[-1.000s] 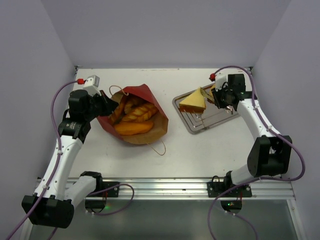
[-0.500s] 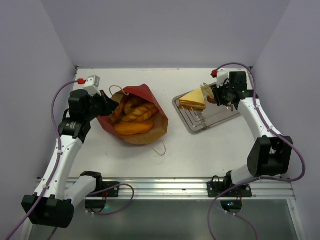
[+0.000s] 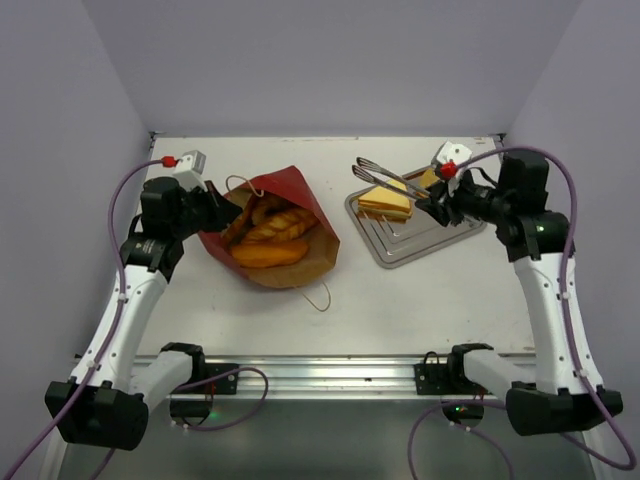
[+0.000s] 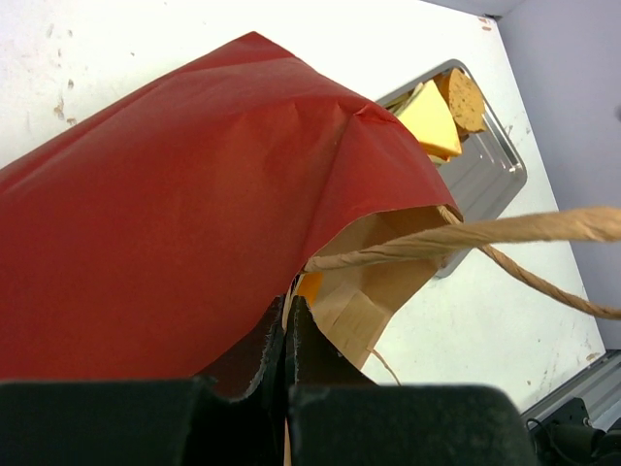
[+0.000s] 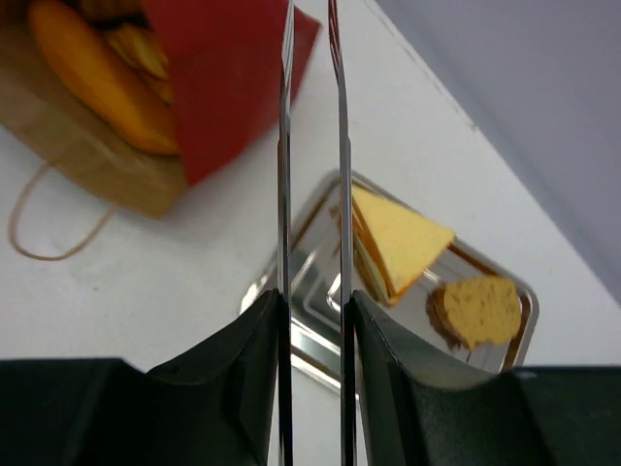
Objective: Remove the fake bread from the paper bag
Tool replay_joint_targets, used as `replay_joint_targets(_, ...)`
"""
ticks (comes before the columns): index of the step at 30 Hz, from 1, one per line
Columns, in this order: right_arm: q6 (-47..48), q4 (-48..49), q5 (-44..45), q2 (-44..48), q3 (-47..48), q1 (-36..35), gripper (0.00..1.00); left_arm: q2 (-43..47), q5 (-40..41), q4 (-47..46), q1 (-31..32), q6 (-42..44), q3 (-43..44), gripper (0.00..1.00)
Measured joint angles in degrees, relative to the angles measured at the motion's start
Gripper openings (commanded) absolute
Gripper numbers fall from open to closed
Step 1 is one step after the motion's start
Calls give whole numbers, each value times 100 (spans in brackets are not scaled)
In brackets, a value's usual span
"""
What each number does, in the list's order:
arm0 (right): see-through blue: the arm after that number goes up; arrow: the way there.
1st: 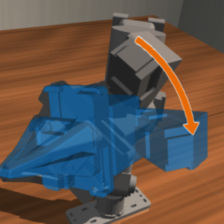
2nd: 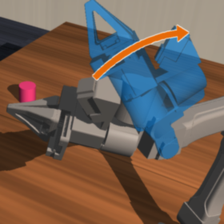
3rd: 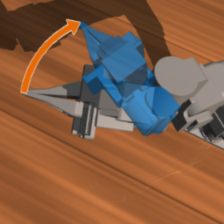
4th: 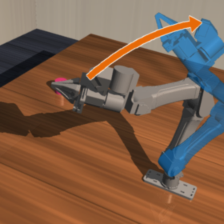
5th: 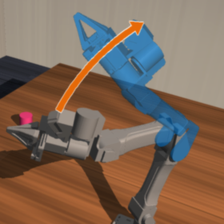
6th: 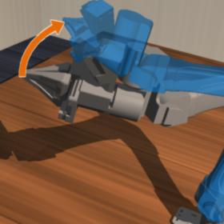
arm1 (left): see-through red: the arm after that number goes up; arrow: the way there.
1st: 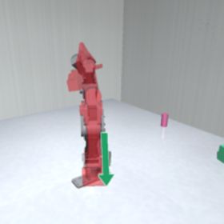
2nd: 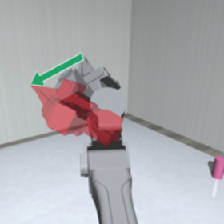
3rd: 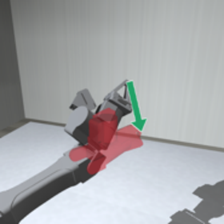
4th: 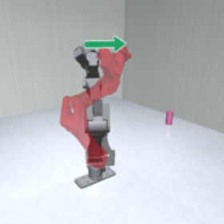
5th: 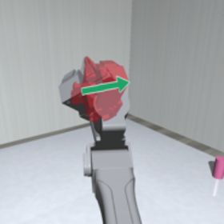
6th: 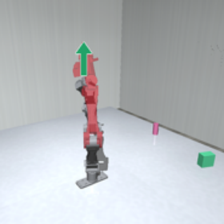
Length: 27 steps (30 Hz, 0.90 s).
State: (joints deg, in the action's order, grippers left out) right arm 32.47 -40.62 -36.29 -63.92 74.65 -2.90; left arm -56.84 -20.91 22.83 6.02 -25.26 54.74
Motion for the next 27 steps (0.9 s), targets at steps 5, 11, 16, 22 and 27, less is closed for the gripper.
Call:
replay_joint_targets(5, 894, -1117, -966, 302, 1003, -658, 38, -114, -96, -11, 0, -2, 15, 0)
replay_joint_targets(11, 1224, -1788, -721, 166, 1207, -2769, 37, -192, -149, -26, 0, -20, 81, 0)
replay_joint_targets(16, 1178, -1735, 542, -485, 1003, -4052, 36, -254, -168, -68, 0, -96, 120, 0)
replay_joint_targets(22, 883, -1040, 2485, -1499, 647, -4778, 36, -297, -186, -90, 0, -223, 142, 0)
replay_joint_targets(27, 752, -533, 3635, -2052, 490, -4994, 39, -321, -195, -96, 0, -275, 142, 0)
